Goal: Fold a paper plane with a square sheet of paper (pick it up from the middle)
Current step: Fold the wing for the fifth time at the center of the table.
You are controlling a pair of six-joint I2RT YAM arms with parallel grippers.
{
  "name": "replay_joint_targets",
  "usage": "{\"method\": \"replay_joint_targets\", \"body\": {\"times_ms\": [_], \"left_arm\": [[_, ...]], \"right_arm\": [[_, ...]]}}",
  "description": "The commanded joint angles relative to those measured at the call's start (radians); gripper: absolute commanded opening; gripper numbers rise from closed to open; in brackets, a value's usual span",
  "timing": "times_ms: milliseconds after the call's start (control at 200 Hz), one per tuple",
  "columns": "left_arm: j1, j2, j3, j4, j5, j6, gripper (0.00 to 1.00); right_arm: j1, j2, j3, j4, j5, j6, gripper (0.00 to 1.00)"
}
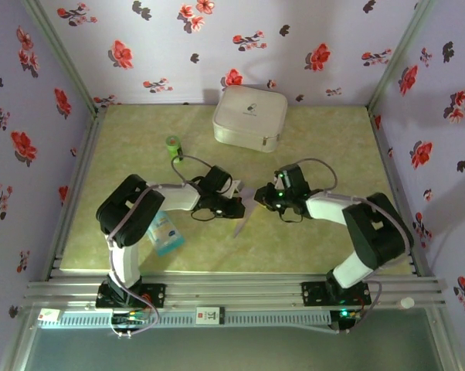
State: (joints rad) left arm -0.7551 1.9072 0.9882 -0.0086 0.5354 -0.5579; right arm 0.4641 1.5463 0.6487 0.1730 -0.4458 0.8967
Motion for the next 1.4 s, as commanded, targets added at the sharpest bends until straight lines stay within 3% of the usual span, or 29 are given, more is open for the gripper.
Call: {"method": "replay_joint_targets", "body": {"times_ms": [0, 320, 625, 895, 1395], "left_arm": [[-0.018, 0.022, -0.082, -0.126, -0.035, 0.075, 0.0], [-0.027, -0.017, -0.159, -0.108, 0.031, 0.134, 0.0], [-0.027, -0.01, -0.164, -0.11, 0.029, 0.135, 0.0], [-0.028, -0.01, -0.172, -0.102, 0.023, 0.126, 0.0], [-0.027, -0.008, -0.196, -0.112, 0.018, 0.138, 0.0]], "right_arm": [[-0.019, -0.076, -0.049, -0.044, 0.062, -0.023, 0.15], [0.053, -0.136, -0.095, -0.026, -0.004, -0.06, 0.08], [0.11, -0.039, -0.037, -0.008, 0.005, -0.08, 0.05], [0.111, 0.074, -0.002, 0.042, -0.031, -0.088, 0.04], [0.002, 0.15, -0.03, 0.073, 0.084, -0.033, 0.03]]}}
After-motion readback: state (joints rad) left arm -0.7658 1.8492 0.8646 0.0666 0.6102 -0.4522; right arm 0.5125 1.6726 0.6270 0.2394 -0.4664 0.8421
